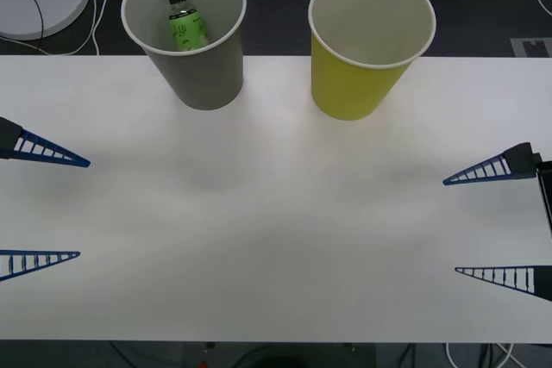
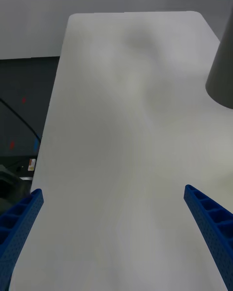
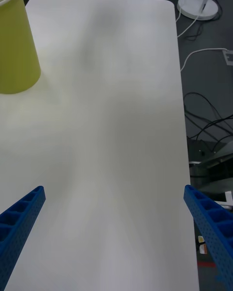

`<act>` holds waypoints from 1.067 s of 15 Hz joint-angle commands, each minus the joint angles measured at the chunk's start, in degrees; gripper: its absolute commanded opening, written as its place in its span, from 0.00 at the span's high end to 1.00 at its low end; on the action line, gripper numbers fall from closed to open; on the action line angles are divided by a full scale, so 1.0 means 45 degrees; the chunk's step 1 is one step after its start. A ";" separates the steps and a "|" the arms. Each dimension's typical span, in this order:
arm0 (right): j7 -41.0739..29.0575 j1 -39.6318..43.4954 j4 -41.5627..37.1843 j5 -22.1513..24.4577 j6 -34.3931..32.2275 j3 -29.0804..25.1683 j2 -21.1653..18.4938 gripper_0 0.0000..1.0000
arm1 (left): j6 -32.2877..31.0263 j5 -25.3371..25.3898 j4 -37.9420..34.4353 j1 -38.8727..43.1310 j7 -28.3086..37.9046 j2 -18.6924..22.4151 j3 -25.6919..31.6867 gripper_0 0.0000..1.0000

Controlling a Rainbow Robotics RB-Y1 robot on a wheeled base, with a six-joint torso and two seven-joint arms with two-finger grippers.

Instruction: Put the can into the green bin and the plastic bottle into the gray bin

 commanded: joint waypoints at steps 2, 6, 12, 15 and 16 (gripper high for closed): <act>-0.0070 0.0497 -0.0008 -0.0414 -0.0169 -0.0392 0.0017 0.00 | 0.0000 0.0000 0.0000 0.0000 0.0000 0.0000 0.0000 0.00; -0.0050 0.0888 -0.0066 -0.1117 -0.0169 -0.0568 -0.0003 0.00 | 0.0000 0.0000 0.0000 0.0000 0.0000 0.0000 0.0000 0.00; -0.0050 0.1083 -0.0262 -0.1625 -0.0188 -0.0626 0.0017 0.00 | 0.0000 0.0000 0.0000 0.0000 0.0000 0.0000 0.0000 0.00; 0.0028 0.1083 -0.0281 -0.1625 -0.0208 -0.0626 0.0095 0.00 | 0.0000 0.0000 0.0000 0.0000 0.0000 0.0000 0.0000 0.00; 0.0009 0.1064 -0.0281 -0.1625 -0.0188 -0.0646 0.0114 0.00 | 0.0000 0.0000 0.0000 0.0000 0.0000 0.0000 0.0000 0.00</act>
